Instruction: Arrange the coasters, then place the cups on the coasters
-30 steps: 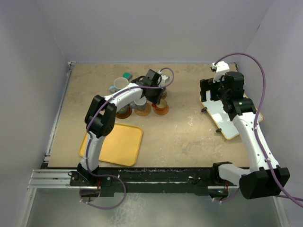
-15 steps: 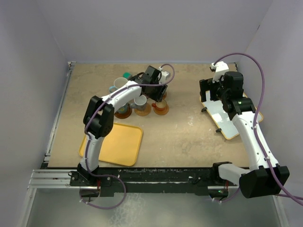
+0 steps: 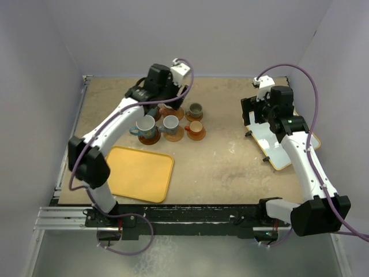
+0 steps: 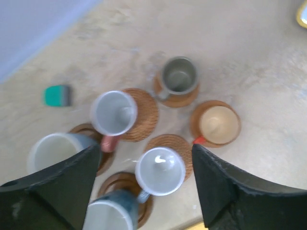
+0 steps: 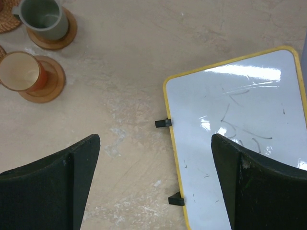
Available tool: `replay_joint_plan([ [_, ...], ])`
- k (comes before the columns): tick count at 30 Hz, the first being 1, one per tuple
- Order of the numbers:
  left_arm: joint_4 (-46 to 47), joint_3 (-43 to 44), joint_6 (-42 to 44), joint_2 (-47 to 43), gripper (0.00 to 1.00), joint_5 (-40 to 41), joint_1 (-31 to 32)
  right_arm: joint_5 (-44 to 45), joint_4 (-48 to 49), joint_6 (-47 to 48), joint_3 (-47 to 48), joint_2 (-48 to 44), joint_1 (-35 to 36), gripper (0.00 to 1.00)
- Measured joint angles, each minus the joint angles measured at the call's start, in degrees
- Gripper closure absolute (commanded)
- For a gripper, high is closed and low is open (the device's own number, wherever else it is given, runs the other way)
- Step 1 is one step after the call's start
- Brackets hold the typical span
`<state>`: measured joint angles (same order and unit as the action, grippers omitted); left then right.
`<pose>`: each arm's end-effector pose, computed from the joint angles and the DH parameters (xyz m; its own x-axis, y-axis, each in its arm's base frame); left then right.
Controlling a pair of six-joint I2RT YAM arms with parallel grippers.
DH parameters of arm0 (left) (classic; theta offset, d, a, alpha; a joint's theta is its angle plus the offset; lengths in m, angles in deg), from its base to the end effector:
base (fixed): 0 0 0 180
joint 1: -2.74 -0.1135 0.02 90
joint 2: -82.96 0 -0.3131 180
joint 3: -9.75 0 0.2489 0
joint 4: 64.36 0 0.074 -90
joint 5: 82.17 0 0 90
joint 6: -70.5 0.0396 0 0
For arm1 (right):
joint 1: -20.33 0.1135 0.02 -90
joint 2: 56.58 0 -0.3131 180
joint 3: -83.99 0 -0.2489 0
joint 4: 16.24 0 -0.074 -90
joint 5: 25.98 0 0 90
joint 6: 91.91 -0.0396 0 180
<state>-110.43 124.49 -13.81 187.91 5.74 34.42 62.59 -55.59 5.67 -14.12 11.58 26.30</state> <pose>0.3716 -0.2310 0.3911 -0.4466 0.3920 -0.8043 0.5971 0.8001 0.0585 0.2463 0.0267 0.4141 -0.4096 -0.1754 -0.8952 -0.1820 0.9773 -0.1082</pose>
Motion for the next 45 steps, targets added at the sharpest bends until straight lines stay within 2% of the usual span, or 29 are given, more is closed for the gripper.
replay_joint_plan([
  [2, 2.93, -5.14, 1.09, -5.99, 0.08, 2.56, -1.6, -0.48, -1.03, 0.39, 0.66, 1.16, 0.0, 0.0],
  [4, 6.95, -11.65, 2.23, -12.79, 0.0, 5.7, -3.39, -1.09, -2.36, 0.59, 1.66, 2.58, 0.0, 0.0],
  [6, 11.67, -19.17, 3.48, -19.93, 0.06, 9.92, -5.29, -1.27, -3.58, 0.76, 3.08, 4.09, 0.0, 0.0],
  [11, 18.99, -30.58, 5.75, -29.83, 0.07, 16.63, -7.21, -1.18, -6.14, 1.55, 6.14, 6.6, 0.0, 0.0],
  [18, 23.74, -41.88, 5.88, -39.54, 0.06, 18.86, -10.1, -0.74, -8.31, 2.95, 8.28, 6.88, 0.0, 0.0],
  [26, 25.16, -46.73, 0.74, -50.01, 0.06, 16.39, -18.14, 0.61, -8.92, 2.82, 9.4, 5.42, 0.0, 0.0],
  [31, 27.39, -52.5, -3.21, -55.95, 0.07, 13.92, -21.75, 0.9, -3.82, 0.24, 2.93, -1.57, 0.02, 0.0],
  [35, 28.35, -54.62, -4.79, -57.11, 0.07, 12.17, -23.41, 2.49, -1.51, -1.03, -1.7, -5.49, 0.0, 0.0],
  [45, 29.31, -56.43, -5.86, -58.31, 0.01, 12.33, -24.33, 6.23, 1.68, -2.05, -3.15, -7.08, 0.0, 0.0],
])
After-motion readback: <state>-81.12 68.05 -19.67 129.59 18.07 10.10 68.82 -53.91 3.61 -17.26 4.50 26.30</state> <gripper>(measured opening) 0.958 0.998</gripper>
